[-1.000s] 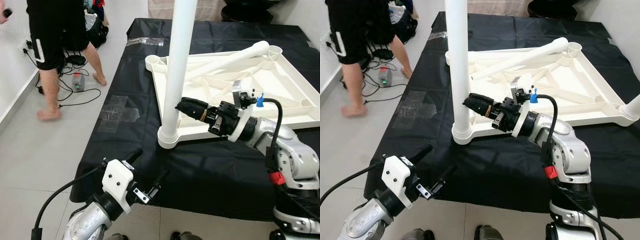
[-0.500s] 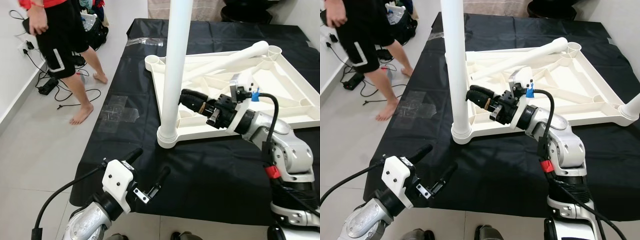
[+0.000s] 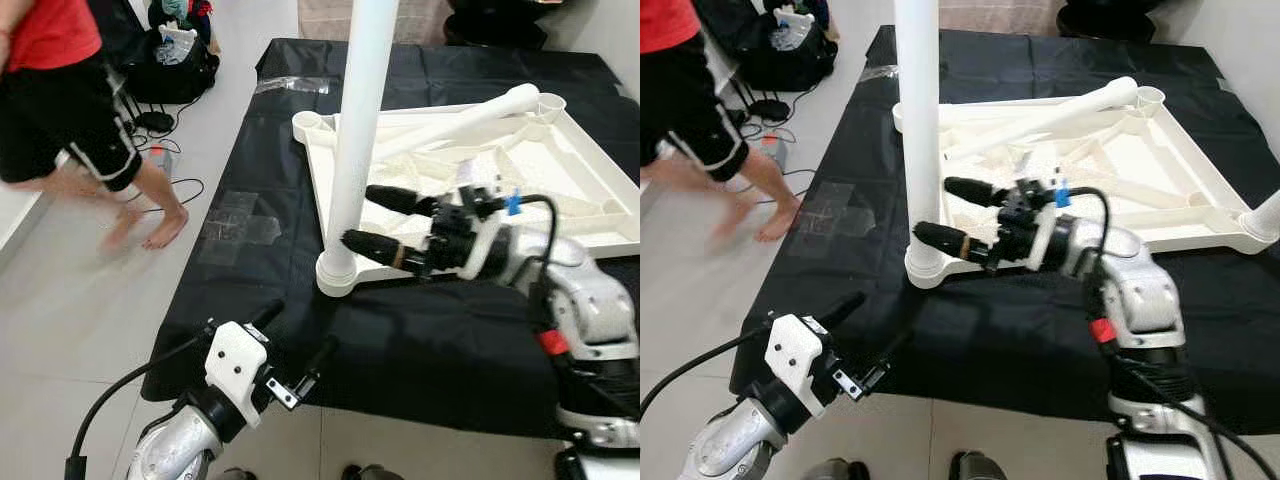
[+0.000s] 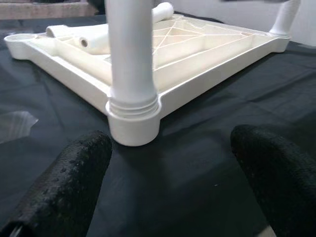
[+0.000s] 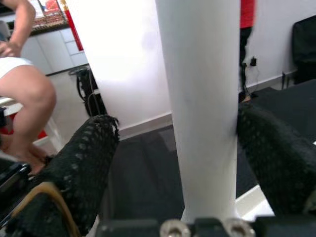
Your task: Building children table
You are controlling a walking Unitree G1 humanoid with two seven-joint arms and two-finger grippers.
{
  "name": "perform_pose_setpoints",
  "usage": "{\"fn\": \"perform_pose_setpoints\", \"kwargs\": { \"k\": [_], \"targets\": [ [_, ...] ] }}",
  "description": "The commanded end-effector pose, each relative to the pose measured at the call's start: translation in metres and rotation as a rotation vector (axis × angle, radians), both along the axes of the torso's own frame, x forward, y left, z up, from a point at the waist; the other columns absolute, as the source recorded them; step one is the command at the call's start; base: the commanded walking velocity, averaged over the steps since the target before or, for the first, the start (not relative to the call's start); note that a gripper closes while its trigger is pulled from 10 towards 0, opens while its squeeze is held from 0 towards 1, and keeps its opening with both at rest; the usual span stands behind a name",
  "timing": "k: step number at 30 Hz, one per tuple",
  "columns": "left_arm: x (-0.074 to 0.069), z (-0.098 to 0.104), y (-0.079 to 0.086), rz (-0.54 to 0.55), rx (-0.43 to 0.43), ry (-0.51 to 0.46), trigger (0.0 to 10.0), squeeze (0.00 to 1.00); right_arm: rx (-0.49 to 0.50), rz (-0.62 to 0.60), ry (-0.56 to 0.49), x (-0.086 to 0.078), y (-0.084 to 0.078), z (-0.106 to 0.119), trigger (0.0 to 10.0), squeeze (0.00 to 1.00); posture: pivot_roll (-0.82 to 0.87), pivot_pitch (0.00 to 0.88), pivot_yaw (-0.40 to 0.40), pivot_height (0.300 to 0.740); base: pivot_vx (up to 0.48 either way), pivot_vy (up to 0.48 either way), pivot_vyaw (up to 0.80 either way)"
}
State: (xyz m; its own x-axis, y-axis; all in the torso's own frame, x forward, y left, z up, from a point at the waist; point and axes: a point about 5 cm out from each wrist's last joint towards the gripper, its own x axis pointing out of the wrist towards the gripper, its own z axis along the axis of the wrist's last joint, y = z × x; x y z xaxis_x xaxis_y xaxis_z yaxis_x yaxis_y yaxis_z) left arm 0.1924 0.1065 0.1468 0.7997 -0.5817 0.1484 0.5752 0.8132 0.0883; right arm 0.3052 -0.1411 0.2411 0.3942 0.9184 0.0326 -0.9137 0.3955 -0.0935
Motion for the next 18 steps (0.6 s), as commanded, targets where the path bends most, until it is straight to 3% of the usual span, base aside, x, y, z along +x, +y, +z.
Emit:
{"fn": "perform_pose_setpoints", "kwargs": {
  "k": [1,2,7,12,13,14,15,18],
  "targets": [
    [-0.002,-0.004,-0.001,-0.006,0.008,0.012,10.0,0.00,-0.013,0.020,-0.018,0.003,0.018,-0.003,10.0,0.94,0.05,0.125,-0.025,0.740,0.000,0.000,0.00],
    [-0.002,-0.004,-0.001,-0.006,0.008,0.012,10.0,0.00,-0.003,0.015,-0.022,0.007,0.028,-0.002,10.0,0.00,0.05,0.125,-0.025,0.740,0.000,0.000,0.00],
    [-0.004,-0.004,-0.002,-0.008,0.007,0.011,10.0,0.00,0.027,0.033,-0.036,0.016,0.050,0.002,10.0,0.00,0.07,0.129,-0.027,0.740,0.000,0.000,0.00],
    [-0.006,-0.003,-0.003,-0.007,0.006,0.009,10.0,0.00,0.031,0.053,-0.046,0.018,0.051,0.006,10.0,0.00,0.07,0.139,-0.030,0.740,0.000,0.000,0.00],
    [-0.006,-0.002,-0.003,-0.006,0.006,0.008,10.0,0.00,0.031,0.061,-0.050,0.019,0.048,0.009,4.7,0.00,0.07,0.143,-0.033,0.740,0.000,0.000,0.00],
    [-0.006,-0.002,-0.003,-0.006,0.006,0.008,10.0,0.00,0.031,0.061,-0.050,0.019,0.048,0.009,4.7,0.00,0.07,0.143,-0.033,0.740,0.000,0.000,0.00],
    [-0.008,-0.001,-0.003,-0.006,0.004,0.007,10.0,0.00,0.017,0.086,-0.054,0.019,0.041,0.011,0.0,0.00,0.07,0.160,-0.036,0.740,0.000,0.000,0.00],
    [-0.011,0.001,-0.004,-0.008,0.000,0.005,10.0,0.00,-0.012,0.129,-0.058,0.018,0.028,0.016,0.0,0.00,0.06,0.172,-0.036,0.740,0.000,0.000,0.00]
  ]
}}
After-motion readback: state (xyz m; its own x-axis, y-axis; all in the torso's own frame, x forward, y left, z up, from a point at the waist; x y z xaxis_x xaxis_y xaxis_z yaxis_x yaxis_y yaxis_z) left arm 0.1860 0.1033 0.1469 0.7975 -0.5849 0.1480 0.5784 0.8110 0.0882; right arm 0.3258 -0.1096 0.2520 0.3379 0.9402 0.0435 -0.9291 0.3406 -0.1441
